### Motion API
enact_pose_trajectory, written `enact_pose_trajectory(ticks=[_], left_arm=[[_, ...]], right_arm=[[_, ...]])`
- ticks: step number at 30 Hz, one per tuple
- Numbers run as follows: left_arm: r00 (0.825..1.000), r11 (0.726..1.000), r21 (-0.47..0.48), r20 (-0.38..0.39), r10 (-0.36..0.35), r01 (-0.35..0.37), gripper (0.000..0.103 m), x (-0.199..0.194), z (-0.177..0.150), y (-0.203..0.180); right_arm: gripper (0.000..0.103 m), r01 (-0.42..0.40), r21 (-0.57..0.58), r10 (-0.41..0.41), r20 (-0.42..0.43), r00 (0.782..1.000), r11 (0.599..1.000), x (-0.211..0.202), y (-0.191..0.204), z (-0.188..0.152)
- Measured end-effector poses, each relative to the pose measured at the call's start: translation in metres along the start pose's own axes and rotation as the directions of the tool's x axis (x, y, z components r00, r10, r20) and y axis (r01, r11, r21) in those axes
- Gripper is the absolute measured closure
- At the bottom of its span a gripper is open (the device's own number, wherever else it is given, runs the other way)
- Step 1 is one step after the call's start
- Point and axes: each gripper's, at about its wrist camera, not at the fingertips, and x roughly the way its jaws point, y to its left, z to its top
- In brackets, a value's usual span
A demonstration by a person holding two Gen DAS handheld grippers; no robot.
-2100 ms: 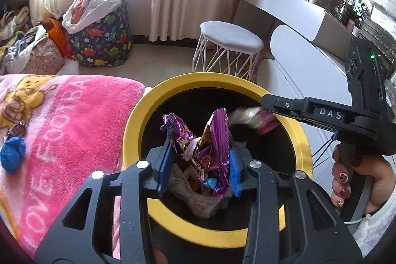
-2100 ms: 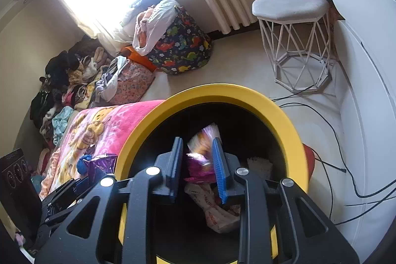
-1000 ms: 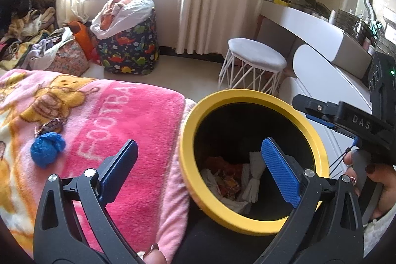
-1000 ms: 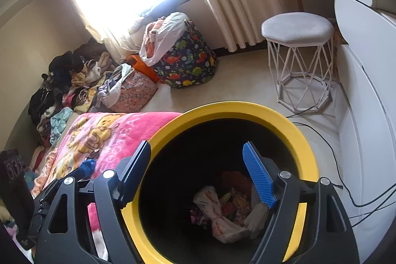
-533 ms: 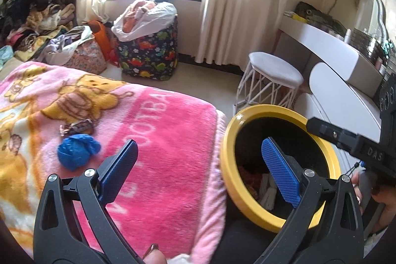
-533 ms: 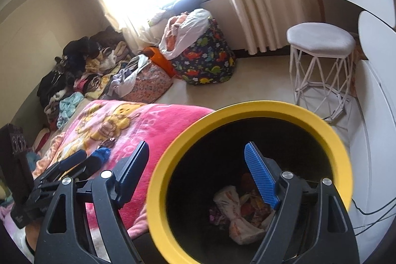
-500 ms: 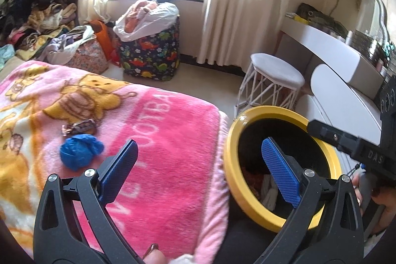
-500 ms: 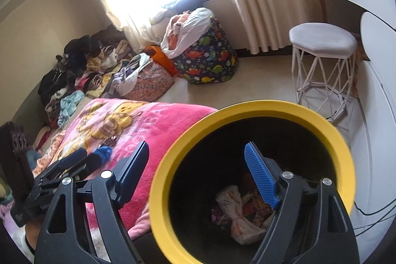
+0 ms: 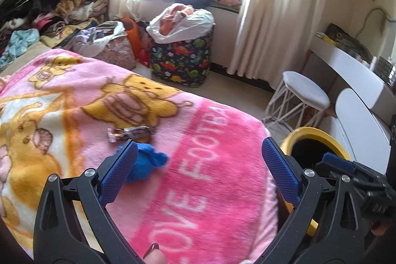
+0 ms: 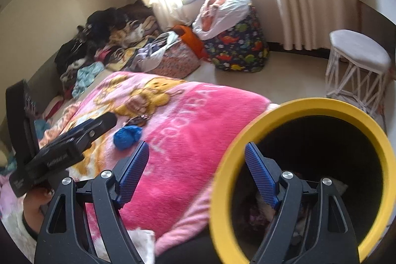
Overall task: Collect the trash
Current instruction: 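Move both open tools back toward the blue bag and silver wrapper, then grasp the silver wrapper with the left tool while the right tool grasps the blue plastic bag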
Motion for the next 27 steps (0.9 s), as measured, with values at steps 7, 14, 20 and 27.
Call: enact_pose_trajectory(ticks=[7,14,20,27], left_arm=[[0.998,0.992,-0.102,0.006,0.069,-0.068,0.011,0.003,0.012,0.062],[0.995,0.978,-0.183,-0.042,0.096,-0.102,0.030,0.017,0.011,0.109],[0.993,0.955,-0.284,-0.109,0.050,-0.080,0.055,0.039,0.005,0.140],[0.986,0.916,-0.401,-0.159,-0.052,-0.017,0.067,0.066,-0.002,0.161]], right_arm=[[0.026,-0.062,-0.079,0.057,-0.054,0.997,0.995,0.036,0.035,0.002],[0.026,-0.139,-0.135,0.123,-0.122,0.985,0.981,0.083,0.075,0.002],[0.028,-0.190,-0.150,0.162,-0.180,0.970,0.970,0.123,0.094,0.001],[0.035,-0.218,-0.121,0.182,-0.252,0.950,0.969,0.166,0.102,0.000]])
